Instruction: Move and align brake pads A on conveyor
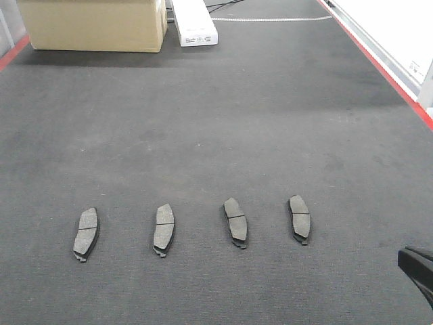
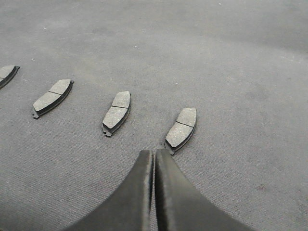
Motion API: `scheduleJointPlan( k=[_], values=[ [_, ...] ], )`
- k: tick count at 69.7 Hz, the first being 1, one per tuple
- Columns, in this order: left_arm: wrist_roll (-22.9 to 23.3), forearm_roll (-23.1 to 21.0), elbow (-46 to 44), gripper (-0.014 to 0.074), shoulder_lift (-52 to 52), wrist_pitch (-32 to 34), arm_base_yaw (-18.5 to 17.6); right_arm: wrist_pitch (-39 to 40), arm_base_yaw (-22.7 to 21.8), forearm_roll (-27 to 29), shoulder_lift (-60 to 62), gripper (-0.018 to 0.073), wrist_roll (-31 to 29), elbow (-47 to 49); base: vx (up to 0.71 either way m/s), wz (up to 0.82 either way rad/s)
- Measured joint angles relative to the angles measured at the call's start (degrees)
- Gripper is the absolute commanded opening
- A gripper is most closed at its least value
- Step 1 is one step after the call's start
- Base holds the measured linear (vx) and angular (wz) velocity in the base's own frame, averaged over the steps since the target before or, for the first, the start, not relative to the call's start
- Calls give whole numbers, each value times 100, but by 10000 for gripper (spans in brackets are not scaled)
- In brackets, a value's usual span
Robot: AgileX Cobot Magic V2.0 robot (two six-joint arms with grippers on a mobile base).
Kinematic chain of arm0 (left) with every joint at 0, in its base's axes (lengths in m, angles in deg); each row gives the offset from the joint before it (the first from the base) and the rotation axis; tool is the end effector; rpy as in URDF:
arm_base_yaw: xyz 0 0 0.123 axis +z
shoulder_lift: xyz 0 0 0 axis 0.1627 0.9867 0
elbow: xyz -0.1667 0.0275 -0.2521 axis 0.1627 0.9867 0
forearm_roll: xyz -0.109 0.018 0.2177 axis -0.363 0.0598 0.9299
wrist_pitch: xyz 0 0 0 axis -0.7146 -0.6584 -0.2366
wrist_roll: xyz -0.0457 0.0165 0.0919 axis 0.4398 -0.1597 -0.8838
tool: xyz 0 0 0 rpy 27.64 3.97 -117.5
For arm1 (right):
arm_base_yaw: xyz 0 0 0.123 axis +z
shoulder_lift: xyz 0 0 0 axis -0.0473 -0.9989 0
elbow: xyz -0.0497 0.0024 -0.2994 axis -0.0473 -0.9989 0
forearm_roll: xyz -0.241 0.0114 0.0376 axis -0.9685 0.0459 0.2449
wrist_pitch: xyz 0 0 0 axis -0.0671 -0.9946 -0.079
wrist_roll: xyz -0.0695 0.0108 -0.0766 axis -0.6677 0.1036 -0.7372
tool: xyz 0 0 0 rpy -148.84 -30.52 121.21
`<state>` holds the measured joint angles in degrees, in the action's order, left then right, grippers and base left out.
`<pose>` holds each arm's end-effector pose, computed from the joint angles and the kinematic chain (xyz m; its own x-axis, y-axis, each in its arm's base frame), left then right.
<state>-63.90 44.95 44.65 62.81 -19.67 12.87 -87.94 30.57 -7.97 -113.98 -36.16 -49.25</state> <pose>0.0421 0.0044 0.1839 -0.1363 0.0019 -0.9907 -0.0773 0.9969 0.0125 0.0788 0.0304 0.2834 -0.3467 -0.1748 -0.9215 -0.3843 0.9227 -0.0305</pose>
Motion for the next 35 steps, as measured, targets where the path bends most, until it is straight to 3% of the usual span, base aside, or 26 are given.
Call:
scheduleJointPlan(
  k=[15, 35],
  values=[
    [0, 0, 0, 1, 0, 0, 0, 276, -57, 0, 20, -6, -140, -31, 0, 0],
    [0, 5, 0, 1, 0, 0, 0, 2133, -1286, 616, 960, -6, -869, -1425, 0, 0]
  ],
)
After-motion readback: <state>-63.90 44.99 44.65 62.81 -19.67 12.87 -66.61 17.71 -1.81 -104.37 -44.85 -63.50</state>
